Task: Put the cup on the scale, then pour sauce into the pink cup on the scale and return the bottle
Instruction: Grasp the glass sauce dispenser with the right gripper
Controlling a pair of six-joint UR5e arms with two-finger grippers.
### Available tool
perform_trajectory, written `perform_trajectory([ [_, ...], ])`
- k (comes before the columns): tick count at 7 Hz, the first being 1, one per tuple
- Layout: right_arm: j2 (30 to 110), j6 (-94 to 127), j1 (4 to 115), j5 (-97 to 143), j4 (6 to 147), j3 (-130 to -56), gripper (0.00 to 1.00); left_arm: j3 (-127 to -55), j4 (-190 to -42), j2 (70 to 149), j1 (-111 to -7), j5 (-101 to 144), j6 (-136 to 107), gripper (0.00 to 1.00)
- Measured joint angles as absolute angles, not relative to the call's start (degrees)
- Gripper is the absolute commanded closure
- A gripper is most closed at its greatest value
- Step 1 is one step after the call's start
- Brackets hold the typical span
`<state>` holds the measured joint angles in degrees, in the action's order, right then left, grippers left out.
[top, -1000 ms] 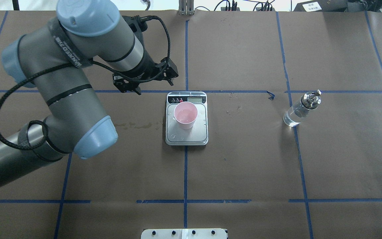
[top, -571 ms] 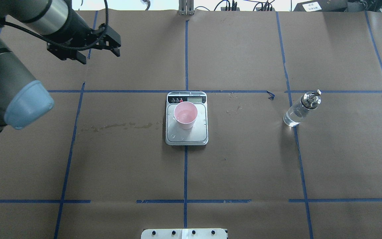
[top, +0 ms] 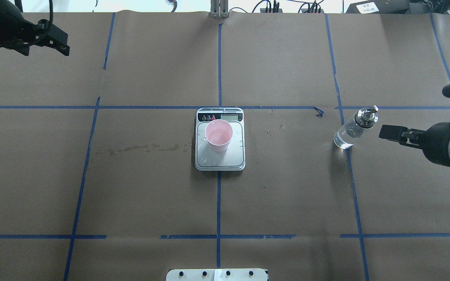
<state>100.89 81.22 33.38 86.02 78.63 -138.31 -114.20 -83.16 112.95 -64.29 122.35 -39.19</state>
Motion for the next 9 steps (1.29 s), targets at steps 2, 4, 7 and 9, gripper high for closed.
perform_trajectory([
  [2, 98.9, 85.4, 24.8, 70.3, 76.9, -134.2, 0.0, -113.3, -83.5, 106.6, -69.8, 122.2, -20.3, 0.0],
  [4, 95.4, 86.6, 19.9, 56.3, 70.8, -123.5, 0.0, -111.1, -83.7, 104.6, -73.4, 121.9, -10.8, 0.0],
  [7, 91.0, 86.2, 17.3, 44.4, 63.6, -109.0, 0.0, -110.0, -83.8, 104.4, -74.2, 121.8, -8.7, 0.0],
  [9, 90.1, 85.9, 17.2, 42.0, 62.9, -105.7, 0.0, -109.8, -83.8, 104.4, -74.2, 121.8, -8.6, 0.0],
])
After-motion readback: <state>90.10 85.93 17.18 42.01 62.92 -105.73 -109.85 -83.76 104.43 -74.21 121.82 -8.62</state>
